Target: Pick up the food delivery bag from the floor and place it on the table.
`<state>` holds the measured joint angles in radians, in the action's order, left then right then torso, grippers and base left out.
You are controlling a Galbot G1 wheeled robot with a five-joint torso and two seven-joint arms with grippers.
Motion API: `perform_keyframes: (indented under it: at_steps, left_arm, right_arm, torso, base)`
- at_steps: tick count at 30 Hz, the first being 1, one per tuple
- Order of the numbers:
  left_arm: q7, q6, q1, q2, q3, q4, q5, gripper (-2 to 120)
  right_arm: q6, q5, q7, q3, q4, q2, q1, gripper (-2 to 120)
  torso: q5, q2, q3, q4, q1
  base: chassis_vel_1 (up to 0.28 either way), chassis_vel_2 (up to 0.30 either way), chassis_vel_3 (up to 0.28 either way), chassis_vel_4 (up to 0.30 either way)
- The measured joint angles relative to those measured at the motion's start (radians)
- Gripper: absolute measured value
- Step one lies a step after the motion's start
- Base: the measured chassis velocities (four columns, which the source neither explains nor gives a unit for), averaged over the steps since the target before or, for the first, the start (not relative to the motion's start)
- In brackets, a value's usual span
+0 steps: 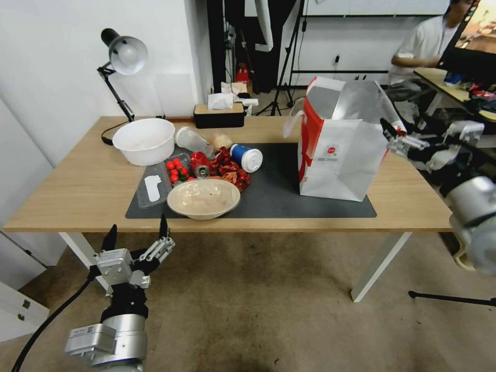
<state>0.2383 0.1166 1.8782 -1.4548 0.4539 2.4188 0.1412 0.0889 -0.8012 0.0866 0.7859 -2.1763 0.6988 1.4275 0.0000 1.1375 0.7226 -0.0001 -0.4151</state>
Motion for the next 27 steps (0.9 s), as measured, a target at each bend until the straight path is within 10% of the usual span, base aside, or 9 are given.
perform_keyframes:
  at_steps: [12, 27]
  left_arm:
    - [-0.058, 0.084, -0.026, 0.004, 0.02, -0.162, -0.05, 100]
    - [-0.083, 0.123, -0.045, 0.015, 0.045, -0.27, -0.051, 100]
  right_arm:
    - [0.217, 0.179, -0.088, -0.043, 0.052, 0.274, 0.382, 100]
    - [0.202, 0.168, -0.095, -0.117, 0.124, 0.333, 0.347, 100]
  torso:
    - [-0.0001, 0.0, 0.0, -0.0001, 0.0]
    - [0.0, 0.0, 0.0, 0.0001, 0.0]
  base:
    - [0.0, 0.0, 0.0, 0.0]
    - [0.0, 0.0, 0.0, 0.0]
